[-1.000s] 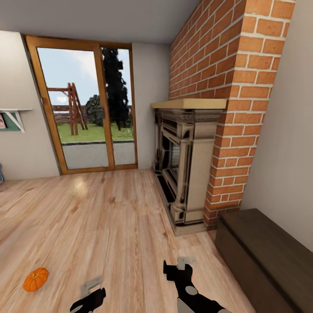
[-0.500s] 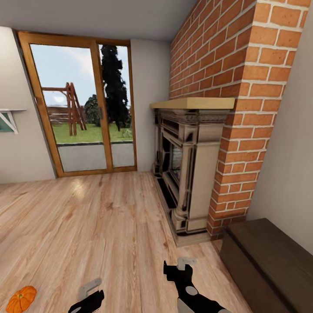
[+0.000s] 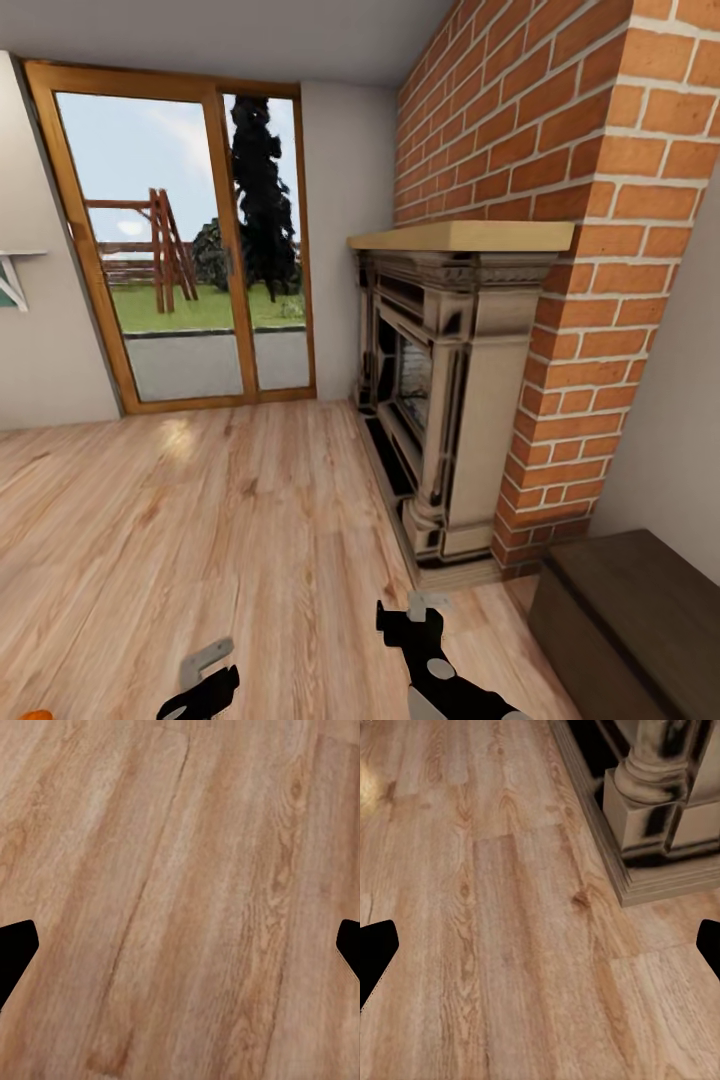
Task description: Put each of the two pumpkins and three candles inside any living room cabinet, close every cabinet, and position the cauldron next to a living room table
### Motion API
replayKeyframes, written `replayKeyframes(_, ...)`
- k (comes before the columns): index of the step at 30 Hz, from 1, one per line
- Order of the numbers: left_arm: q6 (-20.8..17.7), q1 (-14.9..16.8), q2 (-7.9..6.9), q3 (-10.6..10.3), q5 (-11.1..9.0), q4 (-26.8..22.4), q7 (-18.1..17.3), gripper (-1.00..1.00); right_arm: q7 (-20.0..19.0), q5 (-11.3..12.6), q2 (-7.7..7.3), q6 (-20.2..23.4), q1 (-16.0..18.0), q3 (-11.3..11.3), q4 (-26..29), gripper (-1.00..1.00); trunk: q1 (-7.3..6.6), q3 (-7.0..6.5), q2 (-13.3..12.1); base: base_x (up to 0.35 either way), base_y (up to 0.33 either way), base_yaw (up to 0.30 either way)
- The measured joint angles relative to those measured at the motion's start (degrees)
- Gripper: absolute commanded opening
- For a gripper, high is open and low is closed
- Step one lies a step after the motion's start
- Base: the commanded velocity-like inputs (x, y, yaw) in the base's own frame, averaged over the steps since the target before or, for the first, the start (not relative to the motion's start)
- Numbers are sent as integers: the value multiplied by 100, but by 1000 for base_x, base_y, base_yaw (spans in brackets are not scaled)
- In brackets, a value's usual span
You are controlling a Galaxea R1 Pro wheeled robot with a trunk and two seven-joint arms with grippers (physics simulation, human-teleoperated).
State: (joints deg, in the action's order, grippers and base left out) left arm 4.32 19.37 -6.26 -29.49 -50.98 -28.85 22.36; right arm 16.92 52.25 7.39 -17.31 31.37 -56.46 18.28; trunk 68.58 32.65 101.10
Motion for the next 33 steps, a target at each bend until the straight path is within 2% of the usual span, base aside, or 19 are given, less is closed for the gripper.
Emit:
replayKeyframes(15,-2,0,2,-4,1,0,-2,100,-2,0,0,0,1,-1,1,100,1,0,0,300,116,0)
replayKeyframes(21,0,1,9,-8,8,2,-4,100,-6,-4,0,0,2,-1,7,100,3,0,0,43,9,-79)
replayKeyframes(33,0,2,11,-9,7,3,-5,100,-5,-2,-1,0,1,-1,10,100,3,0,0,1,0,-257)
